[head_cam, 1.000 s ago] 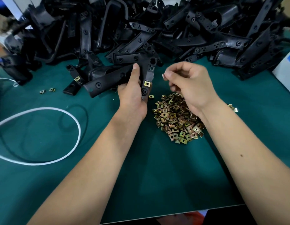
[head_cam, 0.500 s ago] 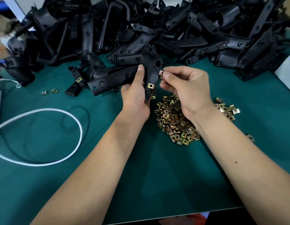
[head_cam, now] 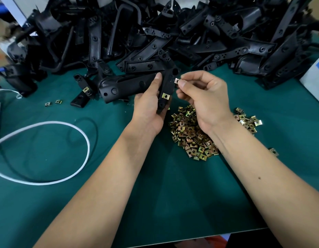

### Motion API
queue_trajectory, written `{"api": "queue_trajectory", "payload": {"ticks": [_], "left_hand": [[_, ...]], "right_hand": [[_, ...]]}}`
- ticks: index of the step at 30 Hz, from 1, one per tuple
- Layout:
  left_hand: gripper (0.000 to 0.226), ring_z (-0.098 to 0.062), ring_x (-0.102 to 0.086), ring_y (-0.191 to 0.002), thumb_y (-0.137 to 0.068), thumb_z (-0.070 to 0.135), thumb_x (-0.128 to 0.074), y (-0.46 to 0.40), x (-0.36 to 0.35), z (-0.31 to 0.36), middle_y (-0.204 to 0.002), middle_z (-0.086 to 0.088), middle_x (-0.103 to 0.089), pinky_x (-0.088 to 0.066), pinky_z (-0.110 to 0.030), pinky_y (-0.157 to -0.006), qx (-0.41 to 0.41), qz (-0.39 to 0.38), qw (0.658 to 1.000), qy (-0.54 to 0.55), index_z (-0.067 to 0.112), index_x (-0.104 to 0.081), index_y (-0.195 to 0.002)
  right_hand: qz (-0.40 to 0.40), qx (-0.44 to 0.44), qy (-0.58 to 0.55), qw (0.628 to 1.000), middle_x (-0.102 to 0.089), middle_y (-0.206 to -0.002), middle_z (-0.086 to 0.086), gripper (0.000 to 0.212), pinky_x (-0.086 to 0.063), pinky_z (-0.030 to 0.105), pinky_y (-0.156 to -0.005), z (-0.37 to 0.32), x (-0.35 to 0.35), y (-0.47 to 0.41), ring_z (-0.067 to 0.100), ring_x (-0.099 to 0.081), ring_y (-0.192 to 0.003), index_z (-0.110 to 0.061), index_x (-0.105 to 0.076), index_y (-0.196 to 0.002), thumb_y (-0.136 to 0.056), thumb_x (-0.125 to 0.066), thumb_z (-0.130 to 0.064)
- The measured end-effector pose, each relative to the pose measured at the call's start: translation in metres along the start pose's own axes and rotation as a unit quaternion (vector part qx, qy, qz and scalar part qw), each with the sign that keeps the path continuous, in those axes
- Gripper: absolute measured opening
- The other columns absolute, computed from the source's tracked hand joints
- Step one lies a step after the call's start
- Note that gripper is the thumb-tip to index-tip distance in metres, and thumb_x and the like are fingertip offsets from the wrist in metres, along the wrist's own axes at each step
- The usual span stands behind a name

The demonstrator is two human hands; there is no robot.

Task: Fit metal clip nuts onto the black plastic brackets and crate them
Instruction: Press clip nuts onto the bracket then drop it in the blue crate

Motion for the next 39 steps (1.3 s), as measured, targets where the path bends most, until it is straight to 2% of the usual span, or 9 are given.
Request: {"api": "queue_trajectory", "payload": {"ticks": [2,5,11,13,16,19,25,29,39], "left_hand": [[0.032,-0.01,-0.073,-0.071,-0.094,0.029,-0.075,0.001,0.0,-0.001,-0.085,0.001,-0.078,-0.06,-0.023,-0.064,0.0,0.0,1.0,-0.009,0.009,-0.069,-0.118],[0.016,-0.006,-0.074,-0.066,-0.093,0.028,-0.076,0.004,-0.001,-0.002,-0.078,0.006,-0.078,-0.061,-0.026,-0.066,-0.007,-0.003,0.999,-0.033,0.017,-0.066,-0.099],[0.016,-0.006,-0.071,-0.06,-0.094,0.028,-0.075,0.007,-0.004,0.0,-0.07,0.006,-0.076,-0.057,-0.022,-0.056,-0.032,-0.007,0.998,-0.057,0.017,-0.063,-0.094],[0.021,-0.011,-0.069,-0.061,-0.096,0.035,-0.071,0.007,-0.008,0.001,-0.075,0.001,-0.075,-0.057,-0.026,-0.058,-0.045,-0.026,0.995,-0.081,0.014,-0.07,-0.097],[0.042,-0.017,-0.066,-0.061,-0.1,0.046,-0.063,0.006,-0.014,0.001,-0.079,-0.007,-0.073,-0.054,-0.027,-0.055,-0.046,-0.062,0.989,-0.125,0.006,-0.074,-0.103],[0.052,-0.016,-0.059,-0.054,-0.103,0.054,-0.052,0.007,-0.017,-0.001,-0.069,-0.007,-0.066,-0.048,-0.024,-0.047,-0.026,-0.108,0.98,-0.167,0.008,-0.072,-0.09],[0.05,-0.012,-0.049,-0.045,-0.097,0.06,-0.058,0.004,-0.011,0.0,-0.06,-0.003,-0.061,-0.042,-0.021,-0.043,0.006,-0.081,0.979,-0.184,0.011,-0.069,-0.101],[0.044,-0.012,-0.047,-0.042,-0.095,0.058,-0.064,0.002,-0.009,0.0,-0.057,-0.004,-0.06,-0.043,-0.02,-0.043,0.015,-0.066,0.984,-0.166,0.015,-0.069,-0.088],[0.036,-0.011,-0.048,-0.041,-0.095,0.048,-0.069,-0.001,-0.008,-0.001,-0.054,-0.001,-0.059,-0.038,-0.019,-0.042,0.008,-0.039,0.991,-0.131,0.016,-0.064,-0.082]], "right_hand": [[-0.004,0.003,-0.007,1.0,-0.072,-0.076,0.008,0.013,-0.056,0.025,-0.066,-0.001,-0.002,0.001,0.017,-0.068,-0.067,-0.005,-0.07,-0.091,-0.088,-0.073,0.007],[-0.007,0.014,0.0,1.0,-0.068,-0.074,0.011,0.017,-0.054,0.023,-0.061,-0.002,-0.004,0.002,0.017,-0.067,-0.066,-0.006,-0.064,-0.095,-0.088,-0.073,0.007],[-0.009,0.008,0.011,1.0,-0.067,-0.07,0.001,0.027,-0.051,0.023,-0.059,-0.002,0.0,0.001,0.014,-0.066,-0.066,-0.007,-0.058,-0.107,-0.088,-0.073,0.004],[-0.011,0.017,0.01,1.0,-0.068,-0.072,0.001,0.027,-0.052,0.024,-0.06,-0.005,-0.001,0.0,0.014,-0.066,-0.067,-0.006,-0.058,-0.109,-0.089,-0.073,0.004],[-0.01,0.031,0.008,0.999,-0.069,-0.075,0.004,0.029,-0.053,0.026,-0.057,-0.013,0.001,-0.001,0.016,-0.066,-0.066,-0.004,-0.058,-0.112,-0.089,-0.074,0.001],[-0.009,0.03,0.013,0.999,-0.068,-0.073,0.003,0.03,-0.053,0.028,-0.055,-0.013,0.003,-0.002,0.017,-0.065,-0.064,-0.003,-0.06,-0.113,-0.088,-0.076,-0.002],[-0.013,0.041,0.055,0.998,-0.069,-0.071,-0.002,0.027,-0.05,0.024,-0.06,-0.012,0.0,-0.001,0.012,-0.067,-0.071,-0.012,-0.064,-0.109,-0.086,-0.079,-0.007],[-0.02,0.051,0.075,0.996,-0.069,-0.071,-0.003,0.028,-0.051,0.026,-0.061,-0.012,-0.001,-0.001,0.014,-0.068,-0.071,-0.012,-0.063,-0.11,-0.087,-0.078,-0.008],[-0.036,0.051,0.104,0.993,-0.073,-0.075,0.003,0.029,-0.052,0.028,-0.064,-0.011,-0.001,-0.004,0.016,-0.07,-0.072,-0.012,-0.064,-0.115,-0.089,-0.076,-0.007]]}}
Point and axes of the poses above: each hand's wrist, its own y-axis away from the middle knuckle, its own x-axis out of the back of the hand, z = x × y, the point moved 7 cm from there along -y, towards the middle knuckle
